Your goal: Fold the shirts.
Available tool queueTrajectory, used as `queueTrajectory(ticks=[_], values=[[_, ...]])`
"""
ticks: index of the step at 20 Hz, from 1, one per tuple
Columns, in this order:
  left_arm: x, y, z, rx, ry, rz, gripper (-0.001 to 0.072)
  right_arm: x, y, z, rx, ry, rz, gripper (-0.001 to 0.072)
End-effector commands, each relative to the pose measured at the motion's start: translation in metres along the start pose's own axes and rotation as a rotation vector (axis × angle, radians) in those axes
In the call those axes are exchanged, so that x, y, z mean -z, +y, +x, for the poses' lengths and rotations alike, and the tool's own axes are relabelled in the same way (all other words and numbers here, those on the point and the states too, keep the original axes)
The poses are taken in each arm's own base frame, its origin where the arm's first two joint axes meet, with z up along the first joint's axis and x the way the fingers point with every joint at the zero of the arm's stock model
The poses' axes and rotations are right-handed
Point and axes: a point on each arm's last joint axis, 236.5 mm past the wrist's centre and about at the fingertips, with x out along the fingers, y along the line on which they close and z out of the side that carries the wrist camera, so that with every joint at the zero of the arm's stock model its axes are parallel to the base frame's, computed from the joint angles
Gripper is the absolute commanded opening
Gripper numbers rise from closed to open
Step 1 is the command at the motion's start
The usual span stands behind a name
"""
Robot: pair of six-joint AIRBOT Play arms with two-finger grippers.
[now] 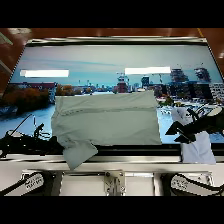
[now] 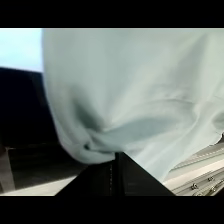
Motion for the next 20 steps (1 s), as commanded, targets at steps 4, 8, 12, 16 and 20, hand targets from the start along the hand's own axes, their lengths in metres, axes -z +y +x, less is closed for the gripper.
queueTrajectory(ticks=[4, 8, 12, 16, 20], values=[[0.002, -0.004, -0.002, 0.011, 0.012, 0.020, 0.0038, 0.015, 0.013, 0.046, -0.083, 0.003, 0.032, 0.0613], [0.001, -0.008, -0.006, 0.020, 0.019, 0.052, 0.0038, 0.011, 0.023, 0.062, -0.027, -0.016, -0.035, 0.0613], [-0.014, -0.016, -0.016, 0.029, -0.020, 0.073, 0.0038, 0.000, 0.042, 0.072, -0.013, -0.067, -0.088, 0.0151], [-0.040, -0.054, -0.038, 0.137, -0.095, 0.171, 0.0038, -0.014, 0.065, 0.055, -0.018, -0.088, -0.217, 0.0066], [-0.091, -0.105, -0.083, 0.262, -0.271, 0.202, 0.0038, -0.076, 0.098, 0.001, -0.025, -0.299, -0.250, 0.0065]])
